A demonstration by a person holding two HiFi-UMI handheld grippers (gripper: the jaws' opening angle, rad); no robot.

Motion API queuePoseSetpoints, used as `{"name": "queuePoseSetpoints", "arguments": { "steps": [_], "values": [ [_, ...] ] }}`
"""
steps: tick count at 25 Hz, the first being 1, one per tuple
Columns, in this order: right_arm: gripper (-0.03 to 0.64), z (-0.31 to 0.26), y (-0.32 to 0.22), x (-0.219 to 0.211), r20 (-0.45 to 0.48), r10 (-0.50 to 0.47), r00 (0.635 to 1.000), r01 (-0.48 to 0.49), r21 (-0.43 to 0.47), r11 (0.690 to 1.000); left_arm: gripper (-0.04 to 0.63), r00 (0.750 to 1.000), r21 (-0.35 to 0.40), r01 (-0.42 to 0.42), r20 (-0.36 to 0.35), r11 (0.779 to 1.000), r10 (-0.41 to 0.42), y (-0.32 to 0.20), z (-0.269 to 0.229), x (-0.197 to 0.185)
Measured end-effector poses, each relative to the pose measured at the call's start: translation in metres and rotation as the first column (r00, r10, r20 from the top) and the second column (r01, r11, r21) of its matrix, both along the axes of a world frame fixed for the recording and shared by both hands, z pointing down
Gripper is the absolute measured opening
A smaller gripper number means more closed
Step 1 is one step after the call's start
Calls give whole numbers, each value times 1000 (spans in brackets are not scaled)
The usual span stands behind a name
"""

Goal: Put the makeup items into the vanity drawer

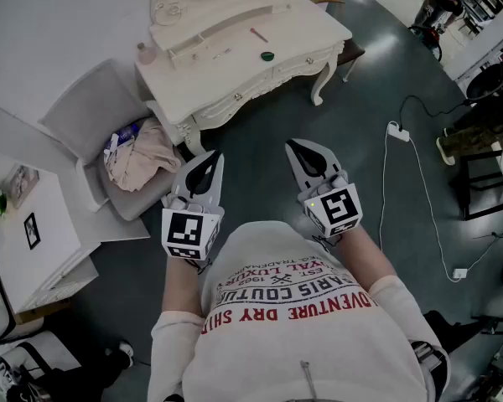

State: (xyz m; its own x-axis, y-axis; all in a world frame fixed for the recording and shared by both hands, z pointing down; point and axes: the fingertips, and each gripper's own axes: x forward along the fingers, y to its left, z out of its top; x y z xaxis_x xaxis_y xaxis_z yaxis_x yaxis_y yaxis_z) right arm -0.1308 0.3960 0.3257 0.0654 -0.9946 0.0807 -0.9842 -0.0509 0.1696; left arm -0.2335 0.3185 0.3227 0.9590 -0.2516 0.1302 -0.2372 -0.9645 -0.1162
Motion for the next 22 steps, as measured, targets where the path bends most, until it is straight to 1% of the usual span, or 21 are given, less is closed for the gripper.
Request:
{"name": "queuePoseSetpoints", "arguments": {
  "steps": [4,9,14,19,20,22],
  "values": [
    [8,2,-4,3,2,5,1000,-5,-8,1000,11,1000,-2,-14,-23,1000,14,-2,-4,2],
    [8,6,-7,3,7,14,1000,-14,-13,1000,11,999,-5,-22,-27,1000,21,-4,-4,3],
    [8,6,-8,10,43,39,998,-39,3,999,11,999,-10,-28,-23,1000,27,-5,-2,6],
    [14,23,-17,7,39,18,999,-16,-64,998,11,1000,-24,-28,-14,999,28,-13,5,6],
    [28,28,-20,6,44,13,999,-10,-80,997,11,1000,-27,-27,-12,999,27,-15,7,6],
    [146,36,-27,6,62,4,998,3,-110,994,11,1000,-31,-27,-4,999,27,-19,11,6]
  ]
}}
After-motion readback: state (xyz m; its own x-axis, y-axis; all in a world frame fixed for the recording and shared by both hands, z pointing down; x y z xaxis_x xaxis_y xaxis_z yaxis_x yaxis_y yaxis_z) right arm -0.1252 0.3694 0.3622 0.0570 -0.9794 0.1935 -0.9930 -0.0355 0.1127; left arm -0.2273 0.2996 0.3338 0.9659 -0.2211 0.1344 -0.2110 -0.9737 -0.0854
